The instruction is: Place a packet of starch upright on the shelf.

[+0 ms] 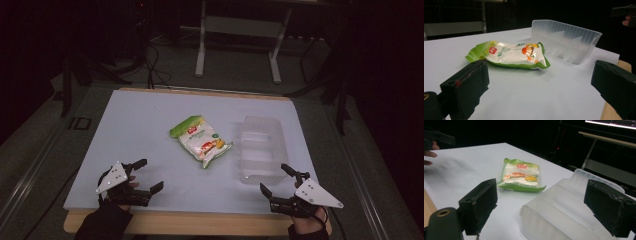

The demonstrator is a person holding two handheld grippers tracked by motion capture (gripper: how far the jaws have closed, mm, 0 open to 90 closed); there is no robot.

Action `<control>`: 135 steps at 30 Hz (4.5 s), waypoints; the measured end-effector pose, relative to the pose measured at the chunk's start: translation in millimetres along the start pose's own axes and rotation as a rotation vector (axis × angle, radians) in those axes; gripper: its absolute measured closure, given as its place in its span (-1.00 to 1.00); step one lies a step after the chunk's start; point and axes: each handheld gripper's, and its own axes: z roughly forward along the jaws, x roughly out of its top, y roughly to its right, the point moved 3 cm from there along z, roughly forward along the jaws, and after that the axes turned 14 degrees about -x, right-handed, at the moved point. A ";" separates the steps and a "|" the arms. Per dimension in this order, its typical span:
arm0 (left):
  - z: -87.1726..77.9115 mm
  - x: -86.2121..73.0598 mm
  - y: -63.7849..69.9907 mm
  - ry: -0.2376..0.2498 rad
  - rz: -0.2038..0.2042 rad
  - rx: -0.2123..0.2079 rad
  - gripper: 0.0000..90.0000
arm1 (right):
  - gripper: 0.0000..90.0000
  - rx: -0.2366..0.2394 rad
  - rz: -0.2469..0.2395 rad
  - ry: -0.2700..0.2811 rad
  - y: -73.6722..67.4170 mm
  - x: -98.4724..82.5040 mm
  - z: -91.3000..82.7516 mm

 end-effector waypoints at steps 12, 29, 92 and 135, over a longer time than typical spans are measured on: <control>10.5 1.1 12.1 -0.047 0.058 -0.054 -0.93 | -0.75 0.031 -0.014 0.011 -5.2 1.6 0.1; 15.1 48.3 23.1 -0.041 0.033 -0.157 -0.94 | -0.75 0.046 -0.014 0.044 -8.2 8.8 -2.3; 123.4 34.5 -154.2 -0.301 -0.210 0.109 -0.89 | -0.77 0.098 0.050 -0.003 -16.3 7.6 6.9; 167.7 19.3 -138.4 -0.535 -0.197 0.076 0.76 | -0.77 0.131 0.061 -0.025 -18.1 6.4 10.3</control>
